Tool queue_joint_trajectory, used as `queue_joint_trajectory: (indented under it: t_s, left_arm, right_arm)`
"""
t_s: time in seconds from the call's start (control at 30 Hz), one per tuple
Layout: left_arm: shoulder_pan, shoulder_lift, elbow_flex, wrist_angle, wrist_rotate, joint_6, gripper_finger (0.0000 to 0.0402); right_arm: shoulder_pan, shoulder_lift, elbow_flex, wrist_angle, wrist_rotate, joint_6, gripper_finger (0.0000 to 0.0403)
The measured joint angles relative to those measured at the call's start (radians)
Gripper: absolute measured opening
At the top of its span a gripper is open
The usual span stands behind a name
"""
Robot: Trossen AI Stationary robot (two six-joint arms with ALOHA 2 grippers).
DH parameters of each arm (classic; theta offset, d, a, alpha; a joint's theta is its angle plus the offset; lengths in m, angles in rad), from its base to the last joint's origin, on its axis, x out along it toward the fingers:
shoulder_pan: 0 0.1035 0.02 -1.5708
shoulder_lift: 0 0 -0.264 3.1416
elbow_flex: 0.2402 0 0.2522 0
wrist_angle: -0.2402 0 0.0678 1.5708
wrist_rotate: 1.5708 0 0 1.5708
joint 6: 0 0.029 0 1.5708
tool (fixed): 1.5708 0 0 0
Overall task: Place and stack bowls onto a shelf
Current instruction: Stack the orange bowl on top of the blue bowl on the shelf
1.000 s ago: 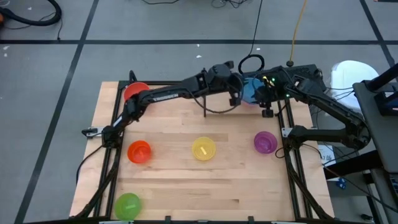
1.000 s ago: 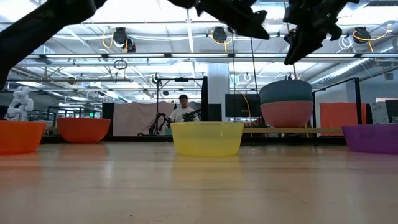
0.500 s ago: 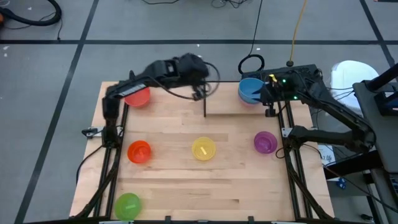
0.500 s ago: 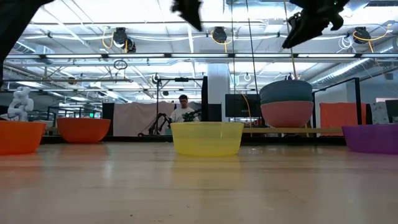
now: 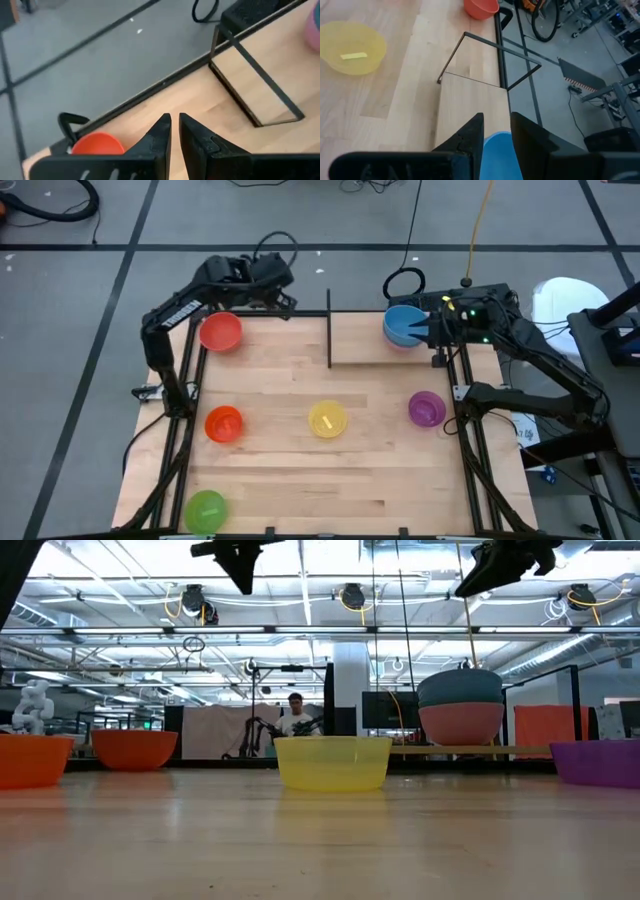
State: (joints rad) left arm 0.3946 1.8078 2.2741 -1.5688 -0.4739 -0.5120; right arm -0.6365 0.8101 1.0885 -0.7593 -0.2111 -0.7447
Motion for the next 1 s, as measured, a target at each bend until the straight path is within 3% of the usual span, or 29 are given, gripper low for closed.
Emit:
queue_joint_trajectory:
  t_s: [0.2, 0.4, 0.73, 1.0]
  left_arm:
    - [0.099, -0.001, -0.117, -0.002, 0.041, -0.115, 0.0042]
    - [0.206, -0.007, -0.327, 0.000, 0.203, -0.197, 0.0042]
    - [0.276, -0.007, -0.655, -0.002, 0.207, -0.144, 0.0042]
    - [0.315, -0.008, -0.781, 0.029, 0.208, -0.084, 0.0042]
  right_arm:
    - [0.000, -0.019, 0.000, 0.000, 0.000, 0.002, 0.0089]
    - [0.000, -0.035, 0.000, 0.000, 0.000, 0.000, 0.0089]
    - [0.000, -0.044, 0.000, 0.000, 0.000, -0.004, 0.0089]
    - [0.000, -0.044, 0.000, 0.000, 0.000, -0.004, 0.0089]
